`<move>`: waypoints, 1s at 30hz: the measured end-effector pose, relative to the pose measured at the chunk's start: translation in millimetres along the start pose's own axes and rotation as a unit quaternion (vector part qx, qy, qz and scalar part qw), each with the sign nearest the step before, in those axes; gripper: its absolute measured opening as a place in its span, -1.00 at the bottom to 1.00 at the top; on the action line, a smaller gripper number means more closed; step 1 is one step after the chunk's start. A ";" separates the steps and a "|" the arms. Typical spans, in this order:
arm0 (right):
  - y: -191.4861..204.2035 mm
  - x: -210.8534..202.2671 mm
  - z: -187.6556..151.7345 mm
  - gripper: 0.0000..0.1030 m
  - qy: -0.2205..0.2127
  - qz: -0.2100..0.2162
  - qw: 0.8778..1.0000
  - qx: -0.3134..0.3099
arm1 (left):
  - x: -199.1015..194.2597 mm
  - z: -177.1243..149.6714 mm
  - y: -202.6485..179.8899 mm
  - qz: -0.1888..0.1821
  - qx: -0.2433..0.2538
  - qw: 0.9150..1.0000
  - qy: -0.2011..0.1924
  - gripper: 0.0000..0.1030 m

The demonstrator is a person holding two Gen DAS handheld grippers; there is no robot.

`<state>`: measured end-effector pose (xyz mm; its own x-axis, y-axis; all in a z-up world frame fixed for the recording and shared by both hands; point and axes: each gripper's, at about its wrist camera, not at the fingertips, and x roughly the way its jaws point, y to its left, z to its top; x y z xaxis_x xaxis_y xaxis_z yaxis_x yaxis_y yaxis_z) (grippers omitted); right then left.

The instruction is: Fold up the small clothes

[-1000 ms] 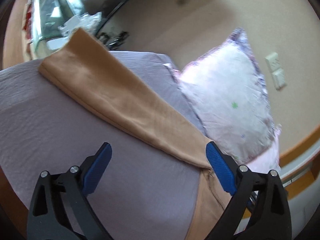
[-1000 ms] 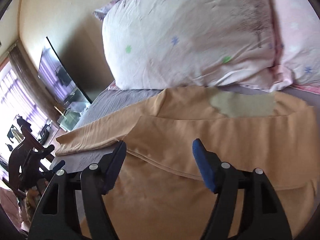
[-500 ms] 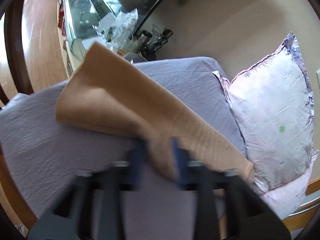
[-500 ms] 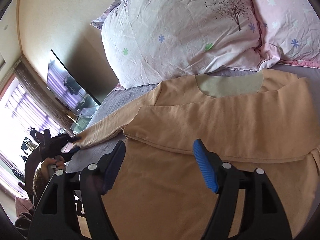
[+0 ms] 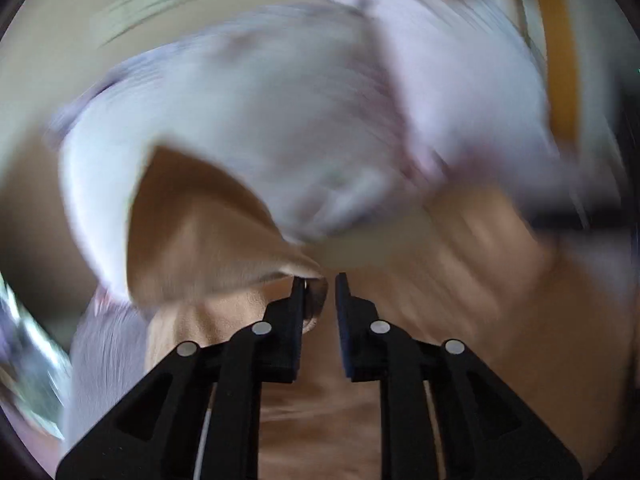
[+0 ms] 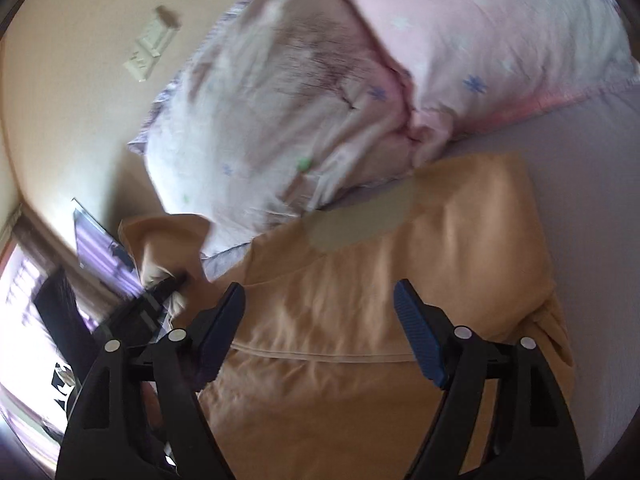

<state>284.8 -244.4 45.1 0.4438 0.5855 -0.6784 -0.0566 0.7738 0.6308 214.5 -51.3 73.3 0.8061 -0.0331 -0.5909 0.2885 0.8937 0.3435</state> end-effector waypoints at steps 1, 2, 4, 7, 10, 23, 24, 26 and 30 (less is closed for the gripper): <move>-6.1 2.8 -0.3 0.39 0.009 -0.004 1.000 0.008 | 2.4 -9.7 -31.3 -0.001 0.062 0.998 0.004 -0.67; -13.9 6.6 -0.1 0.27 0.024 -0.007 1.000 0.018 | 0.5 -19.8 -53.1 0.000 0.107 0.994 -0.001 -0.67; -22.8 14.9 0.1 0.11 0.046 -0.016 0.999 0.024 | -16.9 -43.5 -75.4 0.005 0.156 0.988 -0.015 -0.64; -24.3 27.7 0.8 -0.08 0.060 -0.038 0.997 0.020 | -41.4 -62.9 -52.4 -0.010 0.115 0.993 -0.007 -0.28; -23.1 47.6 0.6 -0.26 0.078 -0.061 0.995 0.010 | -56.0 -81.0 -15.0 -0.010 0.047 0.999 0.017 -0.15; -22.4 -33.8 31.4 -0.94 -0.130 -0.149 0.980 -0.035 | -55.7 -139.2 40.2 -0.010 -0.098 0.990 0.097 -0.10; -32.0 -33.8 32.3 -0.93 -0.124 -0.182 0.975 -0.034 | -55.1 -140.1 41.1 -0.010 -0.101 0.990 0.095 -0.10; -57.4 -28.0 29.5 -0.88 -0.066 -0.232 0.970 -0.014 | -58.0 -142.0 42.1 -0.011 -0.106 0.990 0.093 -0.09; -73.8 -64.4 0.8 -0.05 -0.075 -0.191 0.978 0.017 | -79.1 -151.1 55.0 -0.044 -0.151 0.985 0.067 -0.09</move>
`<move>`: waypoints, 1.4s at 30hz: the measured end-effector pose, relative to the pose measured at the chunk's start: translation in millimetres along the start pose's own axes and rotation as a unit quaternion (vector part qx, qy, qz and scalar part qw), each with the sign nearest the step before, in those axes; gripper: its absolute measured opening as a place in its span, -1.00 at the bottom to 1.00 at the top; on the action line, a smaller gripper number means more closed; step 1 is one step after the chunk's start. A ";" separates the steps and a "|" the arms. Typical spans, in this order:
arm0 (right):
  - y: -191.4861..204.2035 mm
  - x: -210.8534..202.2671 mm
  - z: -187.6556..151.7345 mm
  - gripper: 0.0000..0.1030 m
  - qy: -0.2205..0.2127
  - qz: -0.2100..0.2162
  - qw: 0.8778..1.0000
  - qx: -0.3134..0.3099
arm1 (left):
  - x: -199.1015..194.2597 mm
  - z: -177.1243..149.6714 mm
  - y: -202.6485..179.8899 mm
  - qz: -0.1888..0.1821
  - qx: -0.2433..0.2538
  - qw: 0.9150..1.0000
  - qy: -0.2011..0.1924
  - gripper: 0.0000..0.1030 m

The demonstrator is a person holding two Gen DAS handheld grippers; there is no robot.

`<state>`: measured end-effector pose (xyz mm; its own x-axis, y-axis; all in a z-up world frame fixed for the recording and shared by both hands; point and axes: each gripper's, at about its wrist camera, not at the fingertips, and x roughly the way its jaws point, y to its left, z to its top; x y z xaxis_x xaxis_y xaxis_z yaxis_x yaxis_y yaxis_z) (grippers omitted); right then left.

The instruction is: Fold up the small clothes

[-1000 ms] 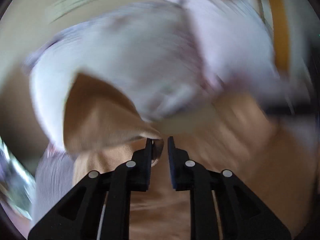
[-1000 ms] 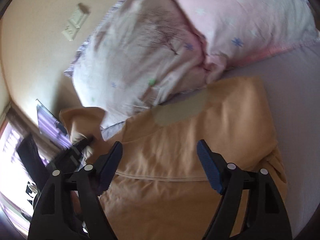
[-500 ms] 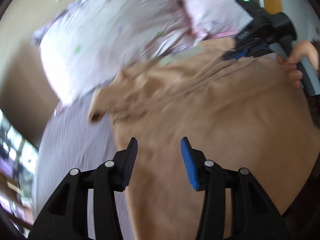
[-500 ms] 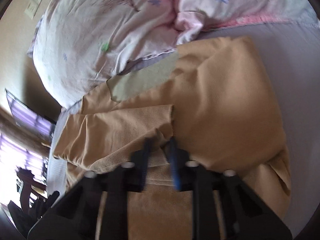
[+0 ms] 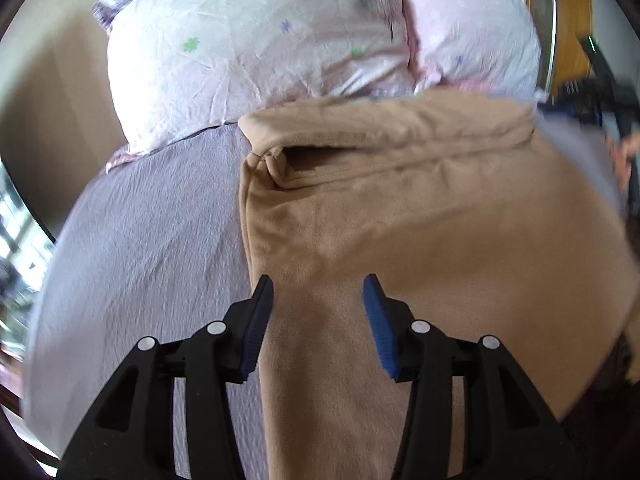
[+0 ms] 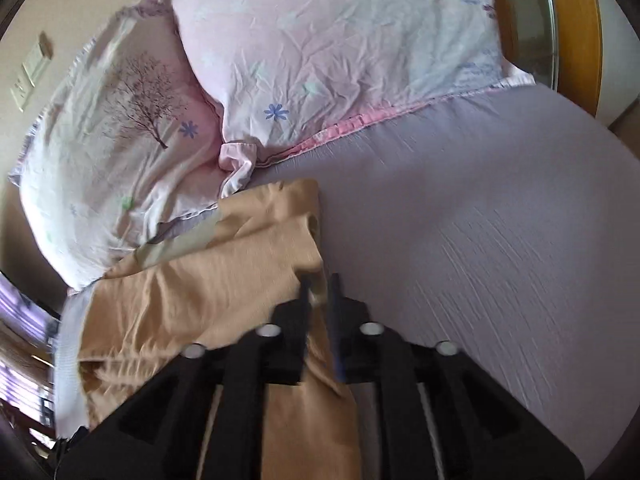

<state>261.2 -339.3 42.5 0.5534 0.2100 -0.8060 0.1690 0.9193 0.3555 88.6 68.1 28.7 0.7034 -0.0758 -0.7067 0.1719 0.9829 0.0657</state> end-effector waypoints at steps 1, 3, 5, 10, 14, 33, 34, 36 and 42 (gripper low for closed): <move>-5.3 -16.1 -6.0 0.48 -0.020 0.016 1.000 0.001 | -9.0 -3.3 5.3 -0.019 -0.014 1.000 -0.009 -0.09; -11.0 -54.8 -26.5 0.57 -0.051 0.064 0.997 -0.011 | -29.4 -13.7 22.1 -0.072 -0.052 0.996 -0.028 -0.08; -17.4 -82.5 -49.7 0.57 -0.052 0.127 0.990 -0.024 | -48.7 -31.8 42.8 -0.134 -0.100 0.985 -0.039 0.04; -48.6 -137.4 -124.0 0.57 0.014 0.224 0.972 -0.073 | -84.9 -94.0 84.0 -0.236 -0.166 0.956 -0.052 0.06; -71.9 -142.4 -170.6 0.58 0.091 0.219 0.969 -0.071 | -100.8 -136.6 97.9 -0.250 -0.180 0.950 -0.042 0.20; -83.2 -73.9 -220.0 -0.85 0.143 0.451 0.881 0.002 | -36.0 -146.8 74.3 -0.365 -0.228 0.903 0.012 -0.89; -81.5 -80.5 -215.5 -0.85 0.136 0.460 0.877 0.000 | -39.9 -144.9 74.6 -0.373 -0.226 0.900 0.008 -0.90; -73.5 -98.6 -199.4 -0.85 0.112 0.473 0.874 -0.014 | -55.4 -134.4 74.0 -0.384 -0.208 0.900 -0.008 -0.90; -27.3 -137.0 -107.6 -0.86 -0.017 0.493 0.868 -0.060 | -88.5 -47.6 90.6 -0.389 -0.176 0.897 -0.113 -0.90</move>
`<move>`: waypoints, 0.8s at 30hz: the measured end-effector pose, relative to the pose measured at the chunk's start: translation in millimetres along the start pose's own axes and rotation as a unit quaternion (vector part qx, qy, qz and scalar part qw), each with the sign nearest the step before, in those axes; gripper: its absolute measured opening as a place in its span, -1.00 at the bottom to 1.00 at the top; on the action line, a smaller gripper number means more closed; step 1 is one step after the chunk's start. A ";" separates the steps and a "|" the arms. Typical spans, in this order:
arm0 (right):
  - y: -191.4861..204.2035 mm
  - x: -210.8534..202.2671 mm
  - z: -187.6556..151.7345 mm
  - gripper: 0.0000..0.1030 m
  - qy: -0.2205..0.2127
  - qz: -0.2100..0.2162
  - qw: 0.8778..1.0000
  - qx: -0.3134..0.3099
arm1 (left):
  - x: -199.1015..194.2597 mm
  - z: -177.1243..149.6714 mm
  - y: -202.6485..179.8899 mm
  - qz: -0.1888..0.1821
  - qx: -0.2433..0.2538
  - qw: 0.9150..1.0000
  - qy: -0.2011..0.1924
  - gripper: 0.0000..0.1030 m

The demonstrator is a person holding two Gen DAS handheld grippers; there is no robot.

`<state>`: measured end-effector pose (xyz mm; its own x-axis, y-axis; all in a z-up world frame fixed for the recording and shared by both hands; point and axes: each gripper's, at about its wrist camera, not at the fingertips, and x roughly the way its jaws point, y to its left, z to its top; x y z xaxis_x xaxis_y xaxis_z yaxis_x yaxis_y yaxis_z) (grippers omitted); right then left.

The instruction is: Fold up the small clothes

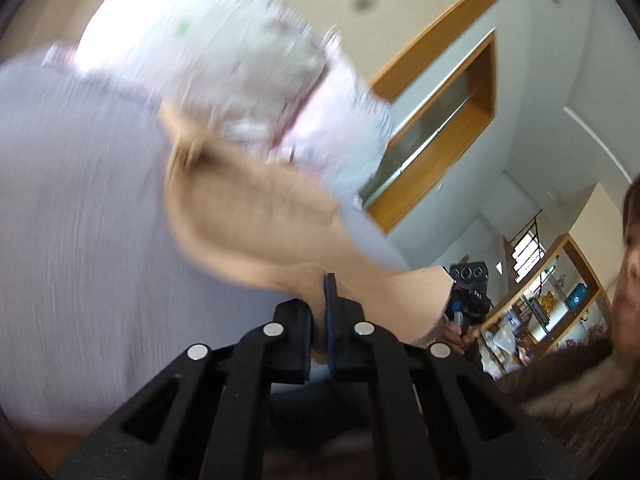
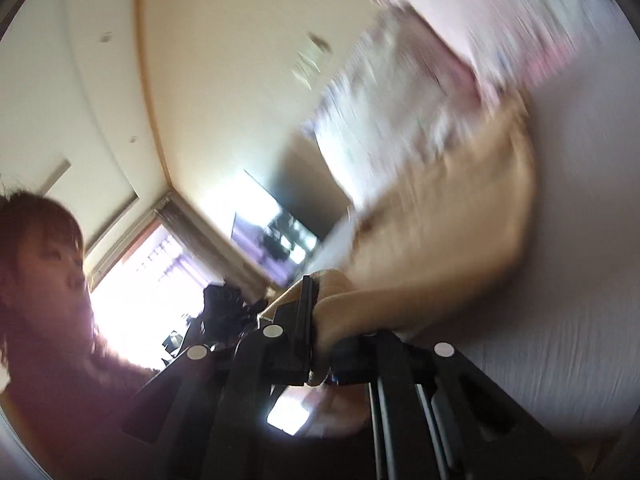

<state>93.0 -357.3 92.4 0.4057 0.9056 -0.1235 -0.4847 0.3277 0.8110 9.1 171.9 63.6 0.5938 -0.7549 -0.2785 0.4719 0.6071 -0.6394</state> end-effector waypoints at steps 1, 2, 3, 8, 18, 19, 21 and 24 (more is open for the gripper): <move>0.5 9.0 17.9 -0.86 -0.014 -0.006 1.000 -0.010 | 7.5 21.1 -0.3 0.003 0.003 1.000 -0.016 -0.90; -3.1 19.6 40.8 -0.86 -0.029 -0.018 0.999 -0.018 | 12.7 35.7 0.8 0.005 0.002 1.000 -0.026 -0.90; -7.2 26.6 56.5 -0.86 -0.037 -0.027 0.999 -0.022 | 24.0 58.0 5.6 0.014 -0.005 0.999 -0.042 -0.90; -73.9 102.6 137.3 -0.86 -0.049 -0.107 0.993 0.014 | 89.6 133.8 63.4 0.089 -0.063 0.992 -0.063 -0.90; -233.3 171.7 160.7 -0.85 -0.014 -0.327 0.926 0.190 | 196.8 176.6 190.1 0.197 -0.207 0.958 0.005 -0.89; -234.7 172.8 161.7 -0.84 -0.016 -0.321 0.926 0.196 | 194.2 174.6 196.1 0.187 -0.225 0.956 -0.001 -0.88; -229.2 172.9 168.7 -0.77 -0.028 -0.299 0.934 0.193 | 182.6 172.7 201.1 0.165 -0.250 0.954 -0.022 -0.83; -202.3 156.9 173.5 0.63 -0.095 -0.298 0.938 0.148 | 151.1 171.8 201.9 0.151 -0.286 0.943 -0.075 -0.29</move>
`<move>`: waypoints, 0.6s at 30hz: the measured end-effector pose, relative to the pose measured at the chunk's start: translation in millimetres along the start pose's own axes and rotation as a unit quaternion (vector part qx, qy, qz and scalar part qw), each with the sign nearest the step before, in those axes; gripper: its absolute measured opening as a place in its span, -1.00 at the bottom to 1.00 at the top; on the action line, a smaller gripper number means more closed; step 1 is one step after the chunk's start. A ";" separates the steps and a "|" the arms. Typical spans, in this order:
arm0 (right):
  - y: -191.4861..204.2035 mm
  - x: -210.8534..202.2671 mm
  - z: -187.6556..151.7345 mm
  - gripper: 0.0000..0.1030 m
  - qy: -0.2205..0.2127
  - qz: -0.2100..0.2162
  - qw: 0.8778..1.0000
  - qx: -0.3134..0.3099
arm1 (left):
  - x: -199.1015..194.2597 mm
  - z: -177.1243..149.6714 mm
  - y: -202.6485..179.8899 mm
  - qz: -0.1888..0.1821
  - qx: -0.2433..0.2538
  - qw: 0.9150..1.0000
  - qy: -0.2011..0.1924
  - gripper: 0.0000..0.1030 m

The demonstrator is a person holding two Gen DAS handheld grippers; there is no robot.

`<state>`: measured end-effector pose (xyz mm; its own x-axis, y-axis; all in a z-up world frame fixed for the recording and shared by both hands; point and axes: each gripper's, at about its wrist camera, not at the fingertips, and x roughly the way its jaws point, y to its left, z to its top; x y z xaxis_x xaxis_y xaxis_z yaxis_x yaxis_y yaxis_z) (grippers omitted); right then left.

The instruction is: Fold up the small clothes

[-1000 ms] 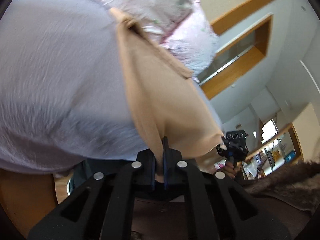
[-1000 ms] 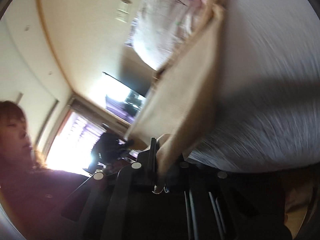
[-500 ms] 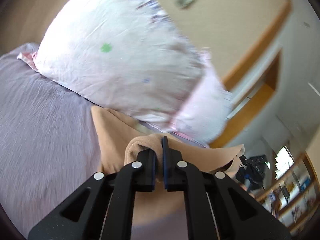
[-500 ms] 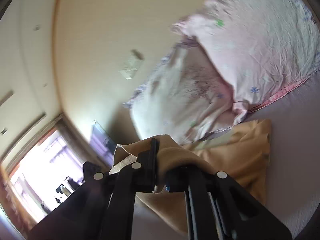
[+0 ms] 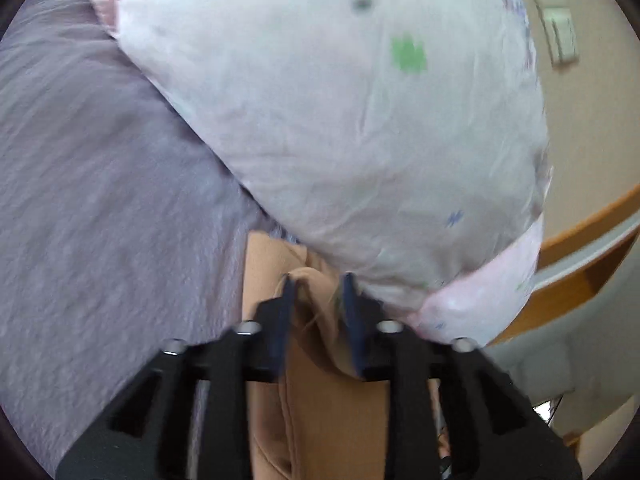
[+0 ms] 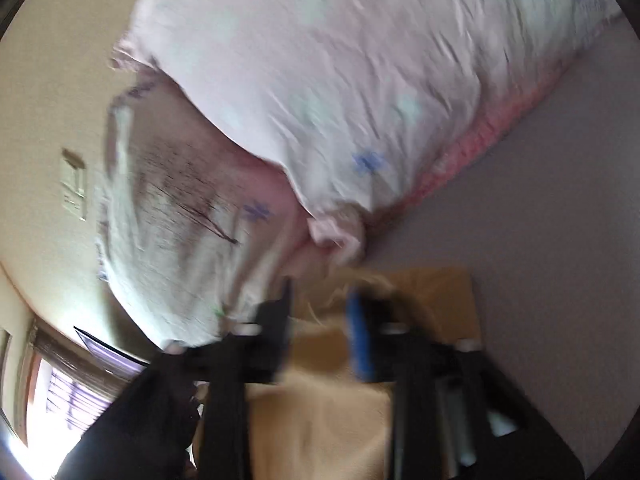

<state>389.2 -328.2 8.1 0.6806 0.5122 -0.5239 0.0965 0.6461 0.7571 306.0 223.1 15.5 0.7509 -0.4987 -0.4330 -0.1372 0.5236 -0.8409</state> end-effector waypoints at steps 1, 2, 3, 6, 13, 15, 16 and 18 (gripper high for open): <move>3.7 -12.2 -1.5 0.88 -0.032 0.006 0.999 -0.013 | -8.7 2.5 0.1 0.001 -0.002 1.000 -0.009 -0.25; 7.3 -21.0 -3.0 0.87 -0.045 0.021 0.998 -0.029 | -16.3 4.1 -1.0 0.002 0.003 1.000 -0.012 -0.25; 10.2 -22.5 -4.5 0.87 -0.031 0.029 0.998 -0.042 | -26.2 2.1 -3.3 0.005 0.013 1.000 -0.008 -0.25; 17.5 -17.1 -14.8 0.77 0.010 -0.001 0.997 -0.080 | -39.8 -7.5 -7.8 0.015 0.046 0.999 0.013 -0.16; 43.5 46.0 -18.8 0.00 0.076 -0.245 0.934 -0.247 | -31.6 -49.3 -27.7 0.014 0.134 0.988 0.073 -0.10; 39.1 66.3 -21.7 0.00 0.102 -0.294 0.908 -0.281 | -23.6 -61.7 -36.8 0.014 0.169 0.982 0.087 -0.03; 35.5 75.9 -24.8 -0.21 0.123 -0.305 0.899 -0.289 | -16.1 -66.2 -42.8 0.017 0.183 0.979 0.093 0.04; 28.2 89.3 -32.0 -0.80 0.149 -0.314 0.888 -0.300 | -7.4 -74.1 -46.1 0.039 0.207 0.973 0.099 0.07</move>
<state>429.4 -246.1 -29.7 0.3979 0.0135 -0.9173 -0.0771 0.9968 -0.0188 259.0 151.5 33.4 0.6043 -0.5482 -0.5781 0.1143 0.7778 -0.6181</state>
